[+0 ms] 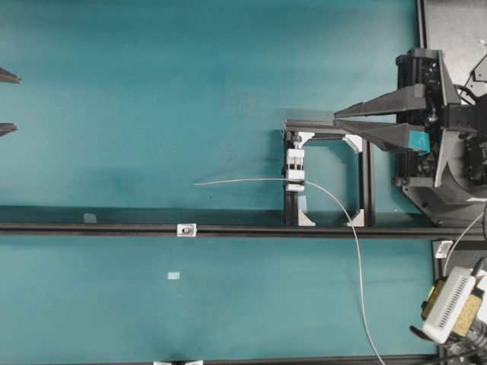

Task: Insert the wire into the hole on the right side and pull it with the left arm.
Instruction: 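Move the right gripper left over the grey wire end near the fixture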

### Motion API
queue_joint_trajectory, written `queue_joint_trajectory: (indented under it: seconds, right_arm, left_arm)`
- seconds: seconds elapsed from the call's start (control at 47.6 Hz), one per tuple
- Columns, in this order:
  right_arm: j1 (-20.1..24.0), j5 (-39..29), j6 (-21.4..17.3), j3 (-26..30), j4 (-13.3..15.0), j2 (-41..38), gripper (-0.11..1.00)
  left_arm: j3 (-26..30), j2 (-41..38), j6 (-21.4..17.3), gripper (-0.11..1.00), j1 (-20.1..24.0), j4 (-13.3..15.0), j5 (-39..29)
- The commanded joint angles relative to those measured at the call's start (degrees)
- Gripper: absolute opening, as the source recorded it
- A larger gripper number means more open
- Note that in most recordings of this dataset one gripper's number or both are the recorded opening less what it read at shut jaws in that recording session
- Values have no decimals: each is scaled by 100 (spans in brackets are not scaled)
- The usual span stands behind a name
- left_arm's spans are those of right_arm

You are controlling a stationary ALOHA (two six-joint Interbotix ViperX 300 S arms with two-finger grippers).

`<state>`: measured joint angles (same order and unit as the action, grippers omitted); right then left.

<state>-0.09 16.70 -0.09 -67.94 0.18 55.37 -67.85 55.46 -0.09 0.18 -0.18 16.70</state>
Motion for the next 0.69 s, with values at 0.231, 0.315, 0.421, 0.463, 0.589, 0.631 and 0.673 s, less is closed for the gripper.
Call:
queue_joint_trajectory:
  seconds: [0.231,0.315,0.421,0.463,0.589,0.631,0.673]
  right_arm:
    - [-88,387,-35,-308,-9,-35,0]
    - [-88,431,-70,-308,-9,-44,0]
    - [-88,422,-97,-290,-9,-53,0]
    - [-88,422,-105,-290,-9,-88,0]
    - [-97,413,-123,-281,-9,-237,0]
    - [-97,422,-123,-281,-18,-299,0]
    - [-97,413,-123,-272,-26,-360,0]
  left_arm:
    - [-35,-44,-18,-7,-79,202,378]
    - [-44,-132,-35,-10,-132,202,378]
    - [-53,-264,-18,-11,-132,193,378]
    - [-53,-316,-18,-11,-132,202,378]
    - [-35,-492,-18,-9,-132,202,404]
    - [-35,-536,-18,-6,-132,202,413]
    - [-35,-589,-9,-2,-132,202,422]
